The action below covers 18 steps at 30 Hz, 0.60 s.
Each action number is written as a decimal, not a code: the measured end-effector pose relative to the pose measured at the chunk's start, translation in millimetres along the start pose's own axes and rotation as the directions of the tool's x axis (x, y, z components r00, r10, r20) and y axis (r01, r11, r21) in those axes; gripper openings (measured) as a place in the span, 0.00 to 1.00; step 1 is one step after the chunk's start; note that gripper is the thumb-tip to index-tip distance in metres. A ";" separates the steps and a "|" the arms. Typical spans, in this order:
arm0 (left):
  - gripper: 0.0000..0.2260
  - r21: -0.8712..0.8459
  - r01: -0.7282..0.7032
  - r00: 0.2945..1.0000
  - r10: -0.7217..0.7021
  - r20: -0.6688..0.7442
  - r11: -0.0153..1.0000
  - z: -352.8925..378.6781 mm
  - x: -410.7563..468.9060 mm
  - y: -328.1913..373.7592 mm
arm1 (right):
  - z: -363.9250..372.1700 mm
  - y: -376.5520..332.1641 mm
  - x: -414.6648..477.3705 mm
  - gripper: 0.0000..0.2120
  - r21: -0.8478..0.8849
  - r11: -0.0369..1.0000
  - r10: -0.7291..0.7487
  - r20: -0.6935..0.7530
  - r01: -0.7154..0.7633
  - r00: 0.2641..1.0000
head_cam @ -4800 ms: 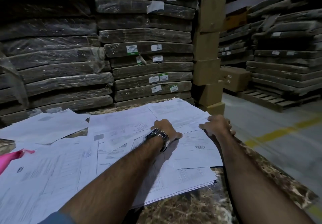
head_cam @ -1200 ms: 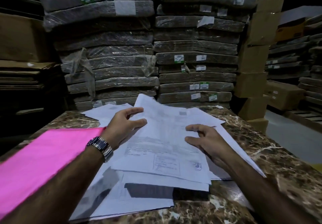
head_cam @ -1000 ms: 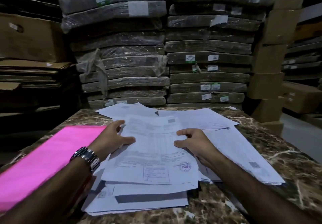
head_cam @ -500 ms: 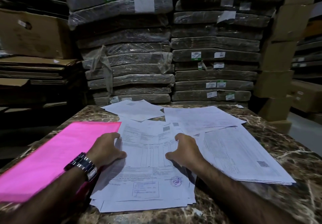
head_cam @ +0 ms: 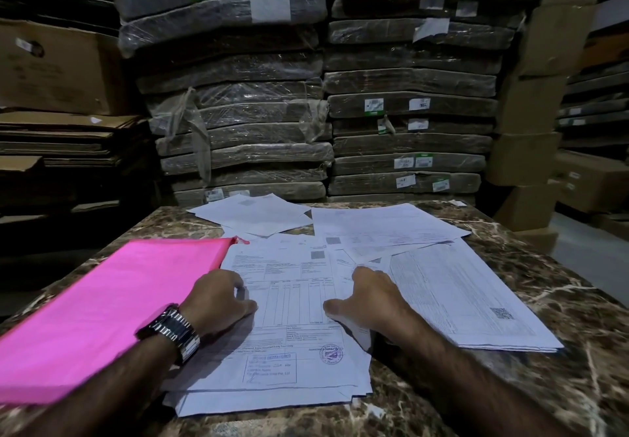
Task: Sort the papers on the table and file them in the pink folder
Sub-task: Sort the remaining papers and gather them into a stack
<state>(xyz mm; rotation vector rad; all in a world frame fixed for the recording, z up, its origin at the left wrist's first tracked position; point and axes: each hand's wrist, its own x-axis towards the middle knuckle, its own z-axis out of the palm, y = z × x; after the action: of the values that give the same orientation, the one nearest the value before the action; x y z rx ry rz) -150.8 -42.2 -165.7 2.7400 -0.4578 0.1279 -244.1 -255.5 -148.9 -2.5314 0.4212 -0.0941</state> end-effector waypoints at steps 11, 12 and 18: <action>0.18 -0.112 -0.268 0.962 0.272 0.026 0.957 17.3 37.0 78.2 | -63.7 44.3 67.0 0.15 0.530 0.803 0.318 0.006 -0.273 0.948; 0.18 -0.122 -0.292 0.954 0.297 0.031 0.949 21.1 43.8 88.4 | -66.7 51.5 74.2 0.14 0.557 0.783 0.346 -0.021 -0.277 0.938; 0.18 -0.085 -0.383 0.920 0.388 0.051 0.920 47.0 89.7 140.7 | -70.1 88.6 93.8 0.07 0.675 0.649 0.475 0.001 -0.351 0.880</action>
<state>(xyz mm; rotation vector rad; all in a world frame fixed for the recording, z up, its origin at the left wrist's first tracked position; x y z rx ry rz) -111.2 -210.2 -149.6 2.5539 -0.9998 0.1155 -190.7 -392.1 -140.7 -1.6726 0.8657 -0.2471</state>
